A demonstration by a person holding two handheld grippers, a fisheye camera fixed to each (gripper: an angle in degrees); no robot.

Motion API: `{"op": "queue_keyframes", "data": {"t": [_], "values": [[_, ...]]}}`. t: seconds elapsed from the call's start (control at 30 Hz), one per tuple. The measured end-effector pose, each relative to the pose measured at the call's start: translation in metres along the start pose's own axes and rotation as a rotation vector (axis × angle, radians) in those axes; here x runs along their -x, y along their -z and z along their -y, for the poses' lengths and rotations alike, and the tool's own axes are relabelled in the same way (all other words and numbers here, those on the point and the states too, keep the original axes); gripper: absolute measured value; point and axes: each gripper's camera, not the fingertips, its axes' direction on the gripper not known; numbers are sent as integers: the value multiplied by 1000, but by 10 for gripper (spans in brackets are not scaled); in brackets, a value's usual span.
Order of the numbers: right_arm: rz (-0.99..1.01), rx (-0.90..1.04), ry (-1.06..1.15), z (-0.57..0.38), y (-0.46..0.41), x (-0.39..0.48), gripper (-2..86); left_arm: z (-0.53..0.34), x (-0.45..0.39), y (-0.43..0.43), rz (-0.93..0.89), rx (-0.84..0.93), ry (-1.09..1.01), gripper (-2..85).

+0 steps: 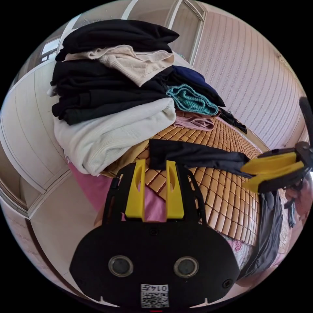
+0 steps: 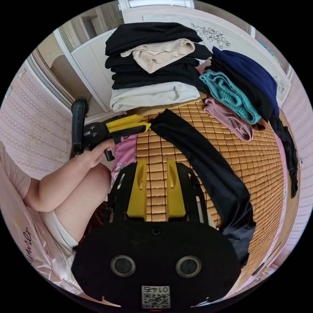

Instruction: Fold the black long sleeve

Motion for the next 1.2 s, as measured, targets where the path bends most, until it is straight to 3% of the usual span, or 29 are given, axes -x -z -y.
{"op": "queue_keyframes", "data": {"t": [0.17, 0.47, 0.57, 0.83, 1.03, 1.2], "values": [[-87, 30, 42, 67, -47, -5, 71, 3, 4, -18, 74, 57, 28, 134], [-62, 34, 28, 131, -90, 5, 75, 10, 15, -23, 34, 67, 22, 124], [-54, 155, 28, 141, -114, 7, 87, 11, 13, -23, 36, 70, -3, 121], [-116, 139, 126, 132, -95, 18, 15, 11, 24, -24, -5, 54, 58, 59], [-94, 34, 80, 108, -45, 2, 3, 16, 2, -21, 7, 67, -76, 11], [-11, -150, -88, 55, 44, -38, -1, 25, -23, 7, -60, -13, -209, 2]]}}
